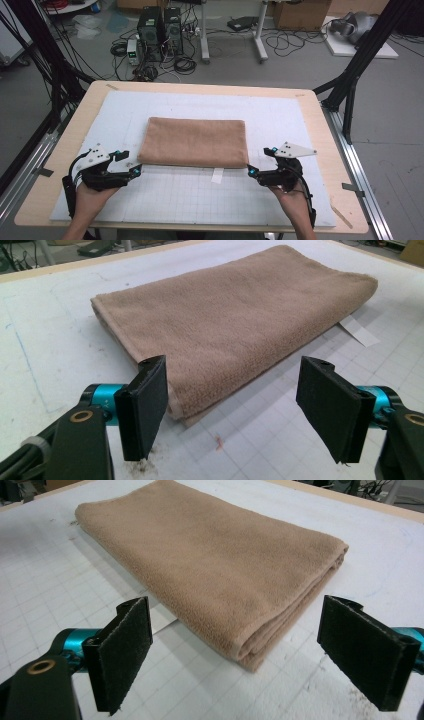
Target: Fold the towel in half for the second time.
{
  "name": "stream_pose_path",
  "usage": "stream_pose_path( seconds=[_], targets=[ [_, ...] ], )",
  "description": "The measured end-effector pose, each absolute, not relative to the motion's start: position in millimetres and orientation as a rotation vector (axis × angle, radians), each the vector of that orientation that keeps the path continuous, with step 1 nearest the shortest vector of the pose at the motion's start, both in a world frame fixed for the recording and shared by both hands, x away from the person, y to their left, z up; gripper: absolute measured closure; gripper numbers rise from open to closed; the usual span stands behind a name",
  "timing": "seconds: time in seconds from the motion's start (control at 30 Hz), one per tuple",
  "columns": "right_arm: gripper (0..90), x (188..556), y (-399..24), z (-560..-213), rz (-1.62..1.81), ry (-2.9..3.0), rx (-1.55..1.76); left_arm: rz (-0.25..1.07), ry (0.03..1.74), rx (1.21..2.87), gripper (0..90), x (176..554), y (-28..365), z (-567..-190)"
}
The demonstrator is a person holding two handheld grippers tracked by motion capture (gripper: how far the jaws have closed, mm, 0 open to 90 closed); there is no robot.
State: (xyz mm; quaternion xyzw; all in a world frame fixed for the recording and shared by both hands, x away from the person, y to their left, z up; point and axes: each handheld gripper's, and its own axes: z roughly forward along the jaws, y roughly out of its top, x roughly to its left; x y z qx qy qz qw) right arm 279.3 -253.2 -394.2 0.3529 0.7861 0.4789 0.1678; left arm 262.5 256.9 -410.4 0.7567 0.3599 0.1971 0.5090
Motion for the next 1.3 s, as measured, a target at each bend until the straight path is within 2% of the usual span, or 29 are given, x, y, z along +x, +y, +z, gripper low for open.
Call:
stream_pose_path(
  seconds=[0.5, 1.3],
  targets=[
    [11.9, 255, -270, -409, 1.368, 2.180, 1.053, 0.532, 0.867, 1.821, 27.7, 237, 259, -421],
    [11.8, 233, -284, -418, 1.341, 2.166, 1.075, 0.567, 0.876, 1.830, 26.2, 220, 264, -430]
  ],
)
